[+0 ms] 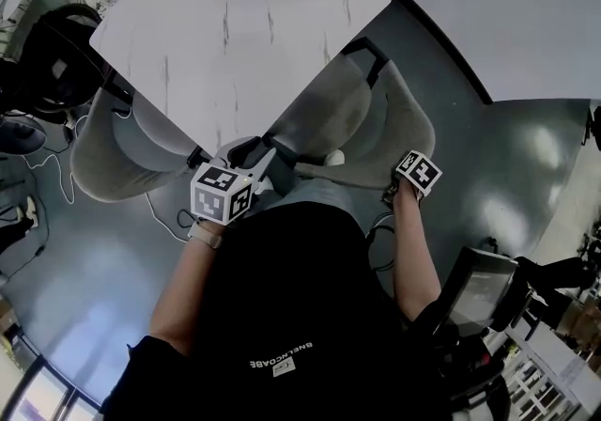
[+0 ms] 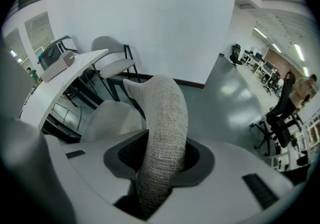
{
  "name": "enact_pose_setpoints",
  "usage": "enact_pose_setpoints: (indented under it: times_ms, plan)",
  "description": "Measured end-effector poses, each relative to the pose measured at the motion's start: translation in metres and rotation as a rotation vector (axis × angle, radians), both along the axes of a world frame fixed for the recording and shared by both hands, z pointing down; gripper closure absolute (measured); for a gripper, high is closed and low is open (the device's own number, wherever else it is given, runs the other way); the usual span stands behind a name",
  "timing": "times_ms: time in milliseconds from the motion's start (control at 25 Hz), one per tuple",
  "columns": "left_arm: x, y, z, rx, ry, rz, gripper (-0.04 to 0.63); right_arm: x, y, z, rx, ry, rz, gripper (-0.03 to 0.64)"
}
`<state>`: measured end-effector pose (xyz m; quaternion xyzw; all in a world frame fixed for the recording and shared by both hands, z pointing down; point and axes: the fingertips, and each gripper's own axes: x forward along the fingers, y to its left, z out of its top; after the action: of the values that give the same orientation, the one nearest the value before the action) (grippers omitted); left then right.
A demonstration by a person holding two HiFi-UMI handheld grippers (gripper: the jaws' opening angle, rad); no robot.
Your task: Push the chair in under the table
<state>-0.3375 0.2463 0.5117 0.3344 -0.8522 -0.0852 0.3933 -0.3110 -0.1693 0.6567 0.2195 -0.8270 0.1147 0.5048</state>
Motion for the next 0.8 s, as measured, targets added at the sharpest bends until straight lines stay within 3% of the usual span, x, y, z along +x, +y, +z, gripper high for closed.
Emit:
enact_pose_setpoints:
  times_ms: [600, 800]
  plan:
    - [0.005, 0.005, 0.002, 0.004, 0.006, -0.018, 0.454, 0.002, -0.001, 0.007, 0.002, 0.021, 0.044, 0.482]
    - [0.013, -0.002, -0.004, 0.013, -0.006, 0.016, 0.454, 0.013, -0.015, 0.003, 0.116, 0.029, 0.039, 0.435]
